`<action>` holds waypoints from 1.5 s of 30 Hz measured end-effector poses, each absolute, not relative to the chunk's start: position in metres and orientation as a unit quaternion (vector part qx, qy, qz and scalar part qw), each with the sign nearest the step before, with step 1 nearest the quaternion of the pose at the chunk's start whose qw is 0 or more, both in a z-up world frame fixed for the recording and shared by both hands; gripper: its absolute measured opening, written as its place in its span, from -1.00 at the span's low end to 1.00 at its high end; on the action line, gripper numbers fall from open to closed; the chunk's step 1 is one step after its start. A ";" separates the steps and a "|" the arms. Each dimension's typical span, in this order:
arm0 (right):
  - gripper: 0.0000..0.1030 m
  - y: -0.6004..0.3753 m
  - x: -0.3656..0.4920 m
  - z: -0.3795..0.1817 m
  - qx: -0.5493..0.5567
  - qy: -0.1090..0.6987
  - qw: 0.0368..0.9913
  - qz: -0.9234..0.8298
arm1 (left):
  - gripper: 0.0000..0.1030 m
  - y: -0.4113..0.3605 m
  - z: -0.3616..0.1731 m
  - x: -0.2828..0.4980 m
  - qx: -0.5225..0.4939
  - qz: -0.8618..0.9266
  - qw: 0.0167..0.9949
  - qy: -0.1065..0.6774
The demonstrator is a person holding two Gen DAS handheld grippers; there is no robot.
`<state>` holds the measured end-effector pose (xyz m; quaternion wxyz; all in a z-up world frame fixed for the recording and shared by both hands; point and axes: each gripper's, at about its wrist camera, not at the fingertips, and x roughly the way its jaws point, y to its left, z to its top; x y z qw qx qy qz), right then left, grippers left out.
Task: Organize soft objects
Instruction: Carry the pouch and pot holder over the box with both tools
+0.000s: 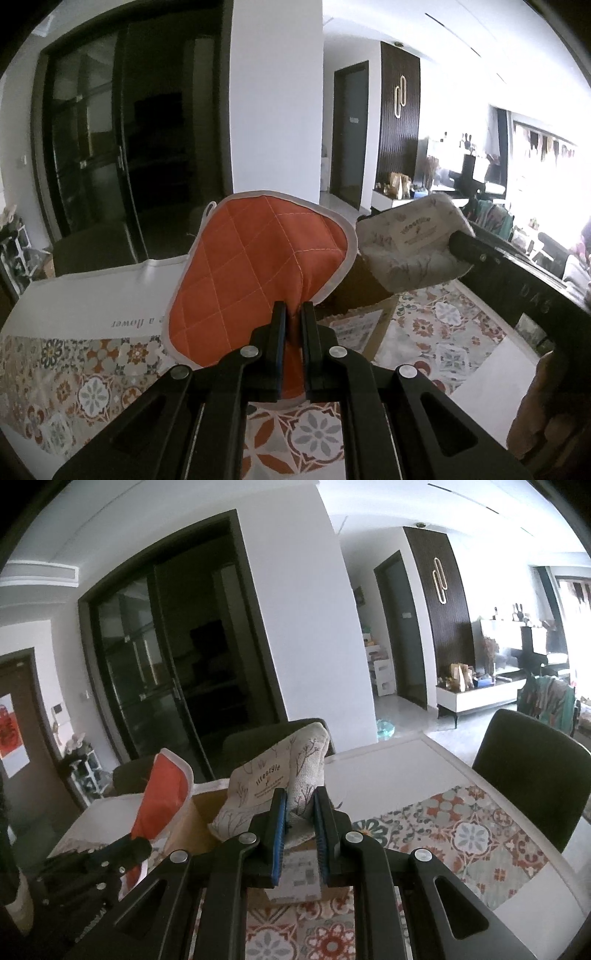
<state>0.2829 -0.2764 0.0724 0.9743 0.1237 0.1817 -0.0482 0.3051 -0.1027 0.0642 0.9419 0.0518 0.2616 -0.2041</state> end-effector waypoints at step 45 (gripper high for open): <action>-0.67 -0.260 0.421 0.004 0.077 0.334 0.938 0.042 | -0.66 -0.138 0.003 0.443 0.057 -0.356 0.798 0.483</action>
